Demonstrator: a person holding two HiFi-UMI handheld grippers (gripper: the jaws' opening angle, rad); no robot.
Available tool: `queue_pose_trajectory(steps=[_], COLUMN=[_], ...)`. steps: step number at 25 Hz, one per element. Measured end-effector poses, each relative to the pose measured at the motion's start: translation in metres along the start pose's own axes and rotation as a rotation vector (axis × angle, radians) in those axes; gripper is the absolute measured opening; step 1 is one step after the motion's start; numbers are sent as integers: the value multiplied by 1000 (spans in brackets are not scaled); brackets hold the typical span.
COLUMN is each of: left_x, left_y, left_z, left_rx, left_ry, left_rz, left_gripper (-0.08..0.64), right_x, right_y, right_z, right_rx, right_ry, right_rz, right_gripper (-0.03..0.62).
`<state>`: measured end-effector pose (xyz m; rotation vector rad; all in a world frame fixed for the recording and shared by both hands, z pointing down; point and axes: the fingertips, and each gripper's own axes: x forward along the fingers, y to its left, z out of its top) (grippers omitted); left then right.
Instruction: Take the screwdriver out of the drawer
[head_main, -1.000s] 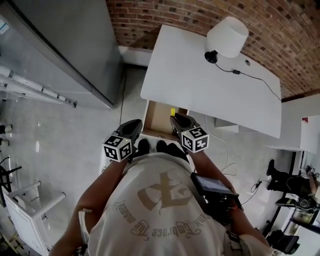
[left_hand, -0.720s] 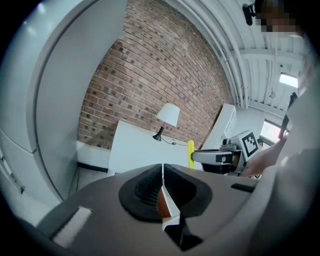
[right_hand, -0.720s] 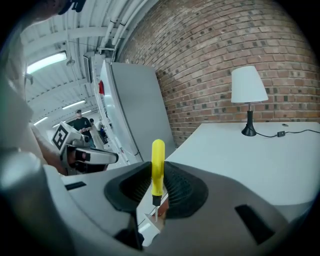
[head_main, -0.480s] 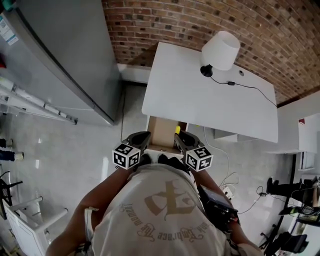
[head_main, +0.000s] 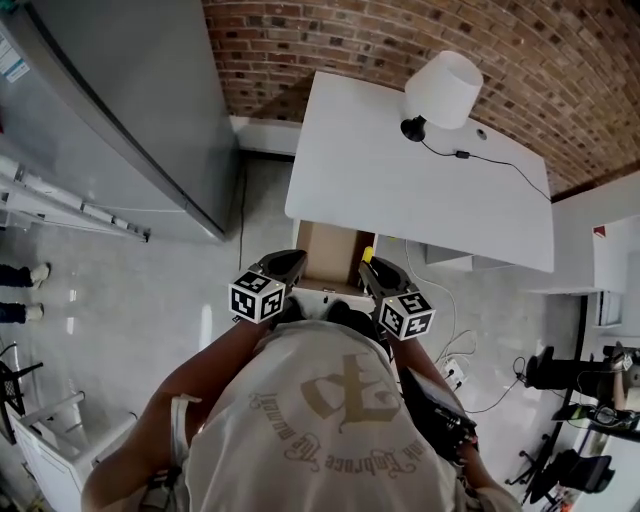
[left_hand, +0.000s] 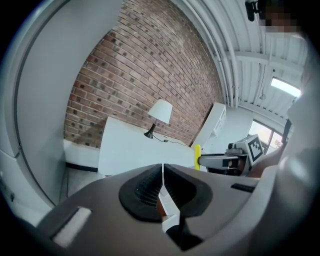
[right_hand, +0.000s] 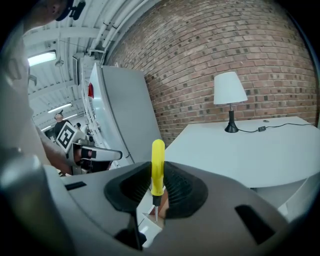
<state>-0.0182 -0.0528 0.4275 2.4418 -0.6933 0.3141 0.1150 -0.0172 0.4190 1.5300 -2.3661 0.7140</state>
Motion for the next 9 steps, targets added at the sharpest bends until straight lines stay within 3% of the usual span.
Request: queue_pose_trajectory(steps=[9], left_x=[15], left_y=[-10], left_z=[-12], left_rx=[7], left_ry=[53], left_rz=[-53], left_gripper=[14], right_x=[-13], right_y=[-15], right_z=[8], right_rx=[26], right_ry=[-24], right_rz=[-36], right_gripper=[67])
